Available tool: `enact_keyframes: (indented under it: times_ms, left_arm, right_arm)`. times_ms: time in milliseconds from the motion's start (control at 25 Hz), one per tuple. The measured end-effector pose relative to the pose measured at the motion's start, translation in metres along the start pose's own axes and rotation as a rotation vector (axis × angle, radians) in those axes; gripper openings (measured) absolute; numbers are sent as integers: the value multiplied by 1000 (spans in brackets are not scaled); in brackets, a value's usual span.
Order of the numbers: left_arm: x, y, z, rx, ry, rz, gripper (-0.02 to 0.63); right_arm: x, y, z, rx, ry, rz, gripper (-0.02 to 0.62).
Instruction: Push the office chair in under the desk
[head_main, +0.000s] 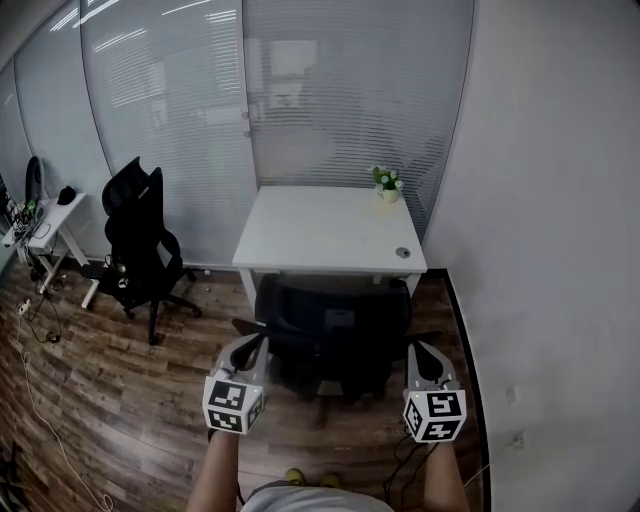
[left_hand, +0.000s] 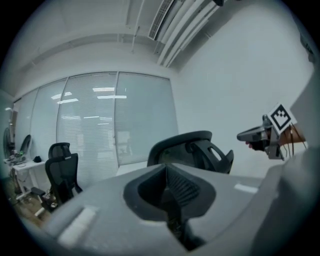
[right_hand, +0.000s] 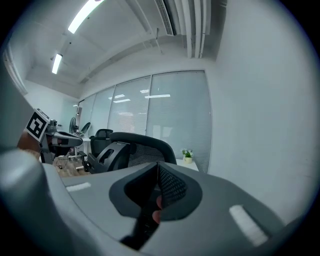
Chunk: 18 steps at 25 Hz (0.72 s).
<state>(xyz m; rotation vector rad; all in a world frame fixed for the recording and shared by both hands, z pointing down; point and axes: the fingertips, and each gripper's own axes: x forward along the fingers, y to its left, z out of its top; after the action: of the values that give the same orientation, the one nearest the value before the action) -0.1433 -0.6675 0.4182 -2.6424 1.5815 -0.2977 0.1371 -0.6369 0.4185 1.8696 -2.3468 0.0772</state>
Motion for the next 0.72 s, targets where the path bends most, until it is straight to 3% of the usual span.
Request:
enact_keyframes:
  times_ms: [240, 720]
  left_arm:
    - [-9, 9, 5, 8, -2, 10, -2]
    - [-35, 10, 23, 11, -48, 15, -2]
  right_arm:
    - [-7, 9, 11, 47, -30, -26, 3]
    - [-31, 20, 25, -9, -47, -43, 3]
